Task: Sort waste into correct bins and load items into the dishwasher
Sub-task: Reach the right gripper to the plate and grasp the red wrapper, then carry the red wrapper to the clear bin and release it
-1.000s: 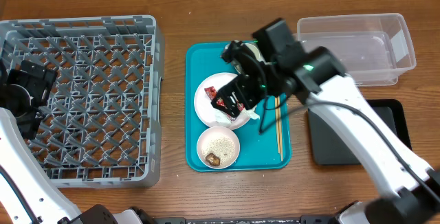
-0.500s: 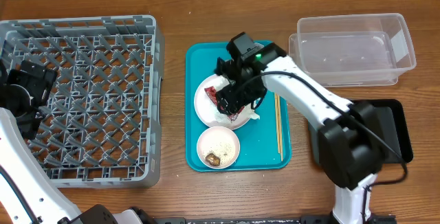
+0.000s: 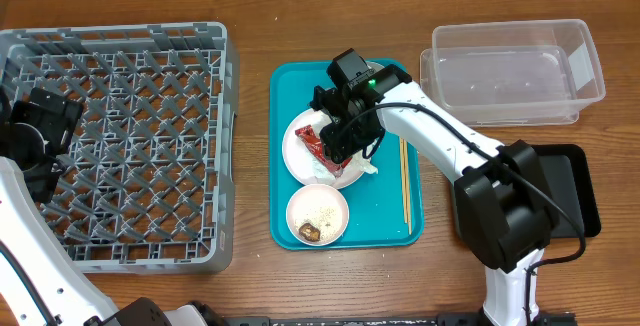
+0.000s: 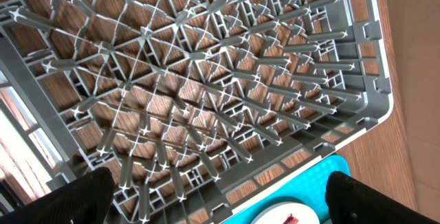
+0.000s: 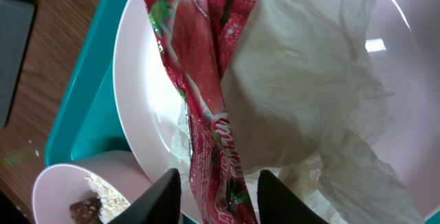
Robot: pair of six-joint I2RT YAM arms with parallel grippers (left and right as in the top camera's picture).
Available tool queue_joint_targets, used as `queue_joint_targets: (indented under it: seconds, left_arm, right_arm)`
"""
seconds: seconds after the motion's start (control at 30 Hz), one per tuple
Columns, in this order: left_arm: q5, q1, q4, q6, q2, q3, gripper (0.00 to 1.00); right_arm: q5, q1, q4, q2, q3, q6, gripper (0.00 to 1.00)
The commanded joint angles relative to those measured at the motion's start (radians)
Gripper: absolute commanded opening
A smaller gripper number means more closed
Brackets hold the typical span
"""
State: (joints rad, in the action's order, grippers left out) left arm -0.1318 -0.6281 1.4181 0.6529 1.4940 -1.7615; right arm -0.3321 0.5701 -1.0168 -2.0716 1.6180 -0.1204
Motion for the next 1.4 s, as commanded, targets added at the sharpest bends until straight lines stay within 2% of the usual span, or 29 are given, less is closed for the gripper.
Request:
queue_joint_targets:
  seconds: [0.0,0.1,0.13,0.33,0.53,0.63,0.87,0.97,1.1,1.23,1.37]
  left_arm:
    - [-0.007,-0.001,-0.001,0.013,0.004,-0.024,1.00]
    - [-0.007,-0.001,-0.001,0.013,0.004,-0.024,1.00]
    - [-0.007,-0.001,-0.001,0.013,0.004,-0.024,1.00]
    - [-0.007,-0.001,-0.001,0.013,0.004,-0.024,1.00]
    - [-0.007,0.000,-0.001,0.013,0.004,-0.024,1.00]
    - [-0.007,0.000,-0.001,0.013,0.004,-0.024,1.00]
    - [-0.007,0.000,-0.001,0.013,0.004,-0.024,1.00]
    - [-0.007,0.000,-0.001,0.013,0.004,-0.024,1.00]
    - [-0.007,0.000,-0.001,0.013,0.004,-0.024,1.00]
    - [-0.007,0.000,-0.001,0.013,0.004,-0.024,1.00]
    - [-0.007,0.000,-0.001,0.013,0.004,-0.024,1.00]
  right_arm:
    - [0.003,0.003,0.002,0.000,0.014,0.000,0.28]
    - [0.002,0.003,0.002,0.000,0.003,0.001,0.06]
    - [0.002,0.003,0.002,0.000,0.003,0.011,0.04]
    - [-0.043,0.004,0.000,0.007,0.020,0.042,0.04]
    - [-0.253,-0.024,-0.005,0.077,0.142,0.046,0.04]
    - [-0.282,-0.058,-0.015,0.117,0.217,0.079,0.04]
    - [-0.108,-0.276,-0.018,0.187,0.294,0.444,0.04]
    - [-0.101,-0.430,-0.037,0.182,0.291,0.656,0.04]
    - [-0.096,-0.571,-0.043,0.180,0.261,0.837,0.04]
    - [0.004,-0.648,-0.053,0.179,0.217,0.993,0.04]
    - [0.093,-0.666,-0.036,0.179,0.166,1.149,0.04]
